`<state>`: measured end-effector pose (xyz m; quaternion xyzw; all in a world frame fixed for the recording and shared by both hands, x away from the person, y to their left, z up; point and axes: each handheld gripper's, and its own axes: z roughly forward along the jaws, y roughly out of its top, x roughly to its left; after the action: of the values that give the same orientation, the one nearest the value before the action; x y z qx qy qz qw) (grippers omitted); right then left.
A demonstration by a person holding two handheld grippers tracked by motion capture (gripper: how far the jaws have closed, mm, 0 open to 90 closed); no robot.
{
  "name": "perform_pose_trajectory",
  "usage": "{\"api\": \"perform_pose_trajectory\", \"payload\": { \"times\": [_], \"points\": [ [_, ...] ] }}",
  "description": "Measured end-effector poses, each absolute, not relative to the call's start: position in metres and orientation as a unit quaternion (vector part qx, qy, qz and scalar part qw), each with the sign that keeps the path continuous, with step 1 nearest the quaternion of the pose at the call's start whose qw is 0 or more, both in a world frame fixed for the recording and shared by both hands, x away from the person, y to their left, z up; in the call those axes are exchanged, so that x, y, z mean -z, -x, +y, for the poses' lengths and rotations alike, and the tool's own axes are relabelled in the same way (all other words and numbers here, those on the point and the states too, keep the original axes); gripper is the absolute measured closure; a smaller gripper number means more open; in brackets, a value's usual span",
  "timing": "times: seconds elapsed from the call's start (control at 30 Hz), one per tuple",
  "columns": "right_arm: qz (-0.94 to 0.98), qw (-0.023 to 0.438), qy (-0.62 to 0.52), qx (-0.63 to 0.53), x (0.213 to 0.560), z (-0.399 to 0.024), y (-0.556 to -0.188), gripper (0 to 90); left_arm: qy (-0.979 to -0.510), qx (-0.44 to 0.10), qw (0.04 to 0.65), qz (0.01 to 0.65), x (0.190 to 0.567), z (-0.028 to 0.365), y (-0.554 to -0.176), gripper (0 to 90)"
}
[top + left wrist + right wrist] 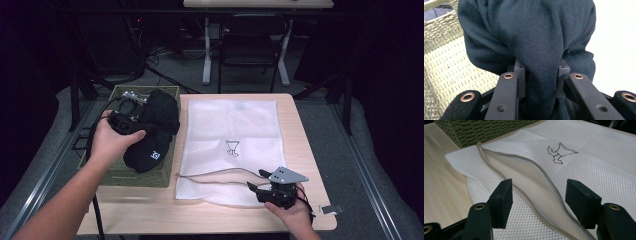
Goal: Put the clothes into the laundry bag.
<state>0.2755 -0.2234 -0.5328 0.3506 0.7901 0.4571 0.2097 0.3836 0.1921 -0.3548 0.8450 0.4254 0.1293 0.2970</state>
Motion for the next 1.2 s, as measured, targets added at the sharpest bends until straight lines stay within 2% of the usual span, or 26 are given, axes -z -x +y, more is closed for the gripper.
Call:
{"api": "perform_pose_trajectory", "payload": {
  "times": [0.67,1.0,1.2],
  "points": [
    [0.798,0.223,-0.338,-0.446,0.528,-0.221,-0.274,42.2,-0.864,-0.116,0.3,0.387,0.357,0.161,-0.373,71.8],
    [0.81,0.201,-0.336,-0.438,0.518,-0.216,-0.279,57.6,-0.864,-0.116,0.31,0.379,0.356,0.155,-0.367,71.8],
    [0.822,0.203,-0.322,-0.423,0.508,-0.205,-0.288,59.7,-0.865,-0.119,0.312,0.374,0.352,0.153,-0.363,71.8]
  ]
}}
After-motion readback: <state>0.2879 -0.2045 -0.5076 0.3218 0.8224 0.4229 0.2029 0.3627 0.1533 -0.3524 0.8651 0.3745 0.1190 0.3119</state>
